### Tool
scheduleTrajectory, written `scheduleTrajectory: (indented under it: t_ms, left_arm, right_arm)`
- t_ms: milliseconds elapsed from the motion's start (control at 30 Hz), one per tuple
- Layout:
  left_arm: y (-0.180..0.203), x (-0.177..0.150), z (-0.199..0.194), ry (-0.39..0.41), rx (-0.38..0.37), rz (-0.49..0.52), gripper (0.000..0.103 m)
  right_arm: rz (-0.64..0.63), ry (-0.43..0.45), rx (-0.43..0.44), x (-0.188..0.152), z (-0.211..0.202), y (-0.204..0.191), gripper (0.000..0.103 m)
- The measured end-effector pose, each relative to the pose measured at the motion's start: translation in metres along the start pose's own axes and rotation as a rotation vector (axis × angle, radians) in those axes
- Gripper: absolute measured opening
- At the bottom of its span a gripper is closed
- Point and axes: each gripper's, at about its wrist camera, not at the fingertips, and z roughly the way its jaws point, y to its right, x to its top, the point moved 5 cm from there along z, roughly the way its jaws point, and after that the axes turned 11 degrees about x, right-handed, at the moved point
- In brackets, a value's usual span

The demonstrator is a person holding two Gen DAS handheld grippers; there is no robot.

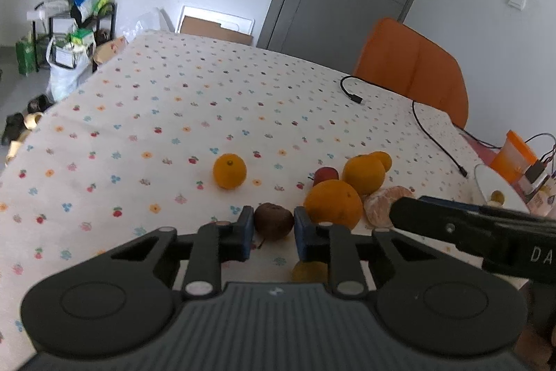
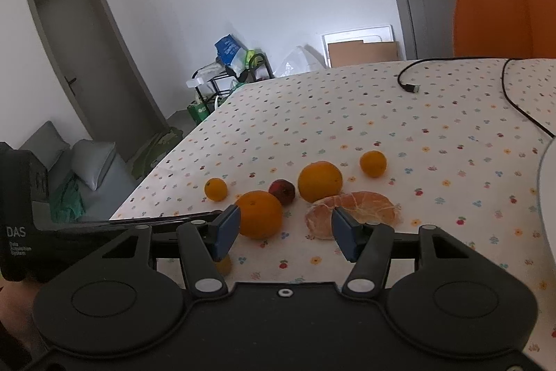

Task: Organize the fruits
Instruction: 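Grasp the brown date with the left gripper while the right grasps the orange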

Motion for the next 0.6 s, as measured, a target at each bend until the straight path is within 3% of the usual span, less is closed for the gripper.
scheduleTrajectory:
  t_ms: [233, 600]
  left_arm:
    - [-0.019, 0.006, -0.009, 0.025, 0.031, -0.049, 0.023]
    - [-0.045, 0.006, -0.022, 0.049, 0.084, -0.107, 0.023]
  right_arm:
    - [-0.026, -0.025, 0.032, 0.005, 0.015, -0.012, 0.051]
    - [-0.065, -0.092, 0.036, 0.002, 0.046, -0.023, 0.054]
